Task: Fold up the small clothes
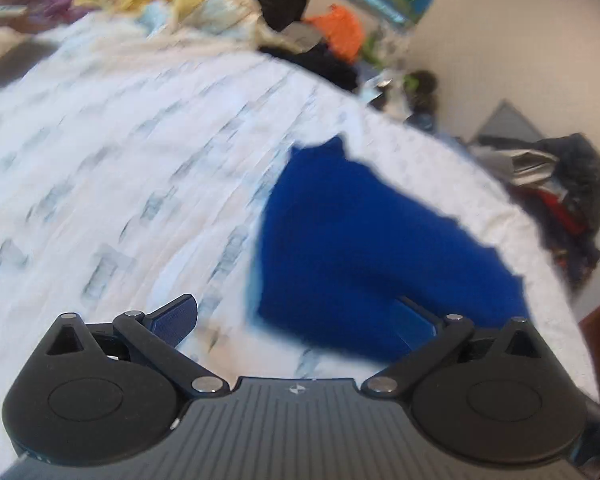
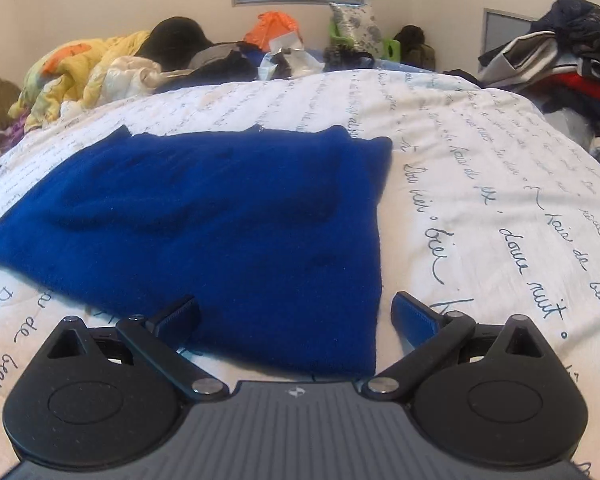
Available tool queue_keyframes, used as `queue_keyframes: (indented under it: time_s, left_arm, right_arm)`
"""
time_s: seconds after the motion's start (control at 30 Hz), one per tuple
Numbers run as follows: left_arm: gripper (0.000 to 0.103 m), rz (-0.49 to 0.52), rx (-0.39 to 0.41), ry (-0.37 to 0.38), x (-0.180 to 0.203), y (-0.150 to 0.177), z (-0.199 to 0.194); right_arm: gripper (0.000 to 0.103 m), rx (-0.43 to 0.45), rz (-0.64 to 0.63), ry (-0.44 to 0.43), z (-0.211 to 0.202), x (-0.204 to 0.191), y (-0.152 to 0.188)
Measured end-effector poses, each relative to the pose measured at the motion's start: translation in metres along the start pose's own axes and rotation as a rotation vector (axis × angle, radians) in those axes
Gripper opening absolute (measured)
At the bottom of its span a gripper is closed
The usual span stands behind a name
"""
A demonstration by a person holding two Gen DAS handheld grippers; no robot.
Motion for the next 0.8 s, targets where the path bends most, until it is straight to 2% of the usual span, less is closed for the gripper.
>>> queue_keyframes:
  time_s: [0.1, 0.17, 0.23, 0.33, 0.37, 0.5, 0.53, 0.57, 0.6, 0.7, 0.73, 0.8]
  left_arm:
    - [0.101, 0.160, 0.106, -0.044, 0.032, -0.030, 0.012]
    - [0.101, 0.249, 0.132, -0.077, 0.054, -0.053, 0.037]
    - [0.097, 0.274, 0.096, -0.095, 0.069, -0.077, 0.075]
    - [0.068, 0.287, 0.046, -0.155, 0.084, -0.106, 0.138]
    - [0.063, 0.297, 0.027, -0.175, 0.090, -0.113, 0.159]
    - [0.061, 0.363, -0.082, -0.224, 0.101, -0.120, 0.227]
    - [0.050, 0.379, -0.099, -0.228, 0.101, -0.119, 0.236]
    - [0.025, 0.389, -0.087, -0.204, 0.103, -0.119, 0.236]
    - [0.008, 0.402, -0.094, -0.193, 0.104, -0.120, 0.236]
    - [0.010, 0.379, -0.016, -0.208, 0.099, -0.130, 0.225]
    - [0.017, 0.377, -0.022, -0.238, 0.093, -0.130, 0.227]
    - [0.017, 0.409, -0.028, -0.320, 0.081, -0.126, 0.228]
  right_arm:
    - [0.103, -0.004, -0.008, 0.000, 0.006, 0.003, -0.004]
    - [0.103, -0.002, -0.004, -0.006, 0.007, 0.007, -0.005]
    - [0.103, 0.002, 0.002, -0.010, 0.008, 0.008, -0.007]
    - [0.103, 0.009, 0.015, -0.018, 0.009, 0.010, -0.007]
    - [0.103, 0.012, 0.021, -0.022, 0.008, 0.011, -0.007]
    - [0.103, 0.021, 0.039, -0.036, 0.008, 0.014, -0.007]
    - [0.103, 0.022, 0.041, -0.037, 0.008, 0.014, -0.007]
    - [0.103, 0.022, 0.041, -0.038, 0.009, 0.015, -0.008]
    - [0.103, 0.022, 0.041, -0.039, 0.009, 0.014, -0.008]
    - [0.103, 0.023, 0.042, -0.039, 0.009, 0.015, -0.008]
    - [0.103, 0.024, 0.044, -0.039, 0.009, 0.015, -0.009]
    - [0.103, 0.024, 0.046, -0.038, 0.010, 0.015, -0.010]
Point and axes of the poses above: each gripper's, at about its wrist camera, not at the fingertips, and z roughly the way its jaws point, x to its right, y to its underside, the point moved 2 cm from there along z, roughly the way its jaws point, and after that the axes turned 10 degrees about -z, right-handed, at the moved point
